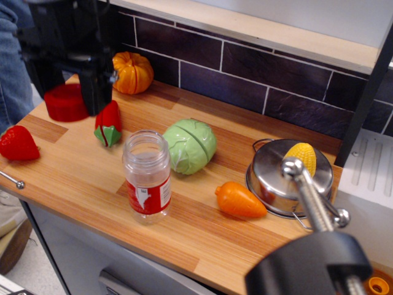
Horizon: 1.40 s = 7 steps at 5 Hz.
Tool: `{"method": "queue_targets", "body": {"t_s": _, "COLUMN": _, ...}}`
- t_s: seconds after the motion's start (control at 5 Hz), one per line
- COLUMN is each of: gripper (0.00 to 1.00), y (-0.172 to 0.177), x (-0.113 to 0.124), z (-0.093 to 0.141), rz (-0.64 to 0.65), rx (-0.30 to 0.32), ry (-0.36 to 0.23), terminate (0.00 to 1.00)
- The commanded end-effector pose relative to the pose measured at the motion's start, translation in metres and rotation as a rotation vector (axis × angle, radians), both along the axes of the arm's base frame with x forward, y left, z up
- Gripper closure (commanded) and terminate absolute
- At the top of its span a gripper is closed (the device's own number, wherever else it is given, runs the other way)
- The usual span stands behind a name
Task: Put cap on container
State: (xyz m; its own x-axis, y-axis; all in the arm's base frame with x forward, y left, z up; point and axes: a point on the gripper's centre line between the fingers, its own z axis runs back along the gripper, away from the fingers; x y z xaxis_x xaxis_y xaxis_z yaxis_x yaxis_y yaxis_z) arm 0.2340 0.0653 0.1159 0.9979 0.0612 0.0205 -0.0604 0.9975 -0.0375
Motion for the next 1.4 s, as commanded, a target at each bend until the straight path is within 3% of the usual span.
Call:
{"method": "queue_targets", "body": {"t_s": 0.0, "gripper": 1.00, "y": -0.038, "x": 0.003, "z": 0.019, "rz": 0.093, "rx": -0.012, "ry": -0.041, "terminate": 0.00}}
{"method": "queue_targets", "body": {"t_s": 0.6, "gripper": 1.00, "y": -0.068, "x": -0.003, "z": -0.010, "rz": 0.096, "rx": 0.009, "ry": -0.113, "terminate": 0.00}}
{"method": "queue_targets", "body": {"t_s": 0.8, "gripper": 1.00, "y": -0.072, "x": -0.002, "z": -0.016, "rz": 0.116, "rx": -0.022, "ry": -0.156, "terminate": 0.00}}
{"method": "queue_targets", "body": {"t_s": 1.0, "gripper": 1.00, "y": -0.082, "x": 0.001, "z": -0.008, "rz": 0.140, "rx": -0.021, "ry": -0.150, "terminate": 0.00}}
{"method": "queue_targets", "body": {"t_s": 1.2, "gripper": 1.00, "y": -0.088, "x": 0.009, "z": -0.007, "rz": 0.156, "rx": -0.006, "ry": -0.166, "terminate": 1.00}}
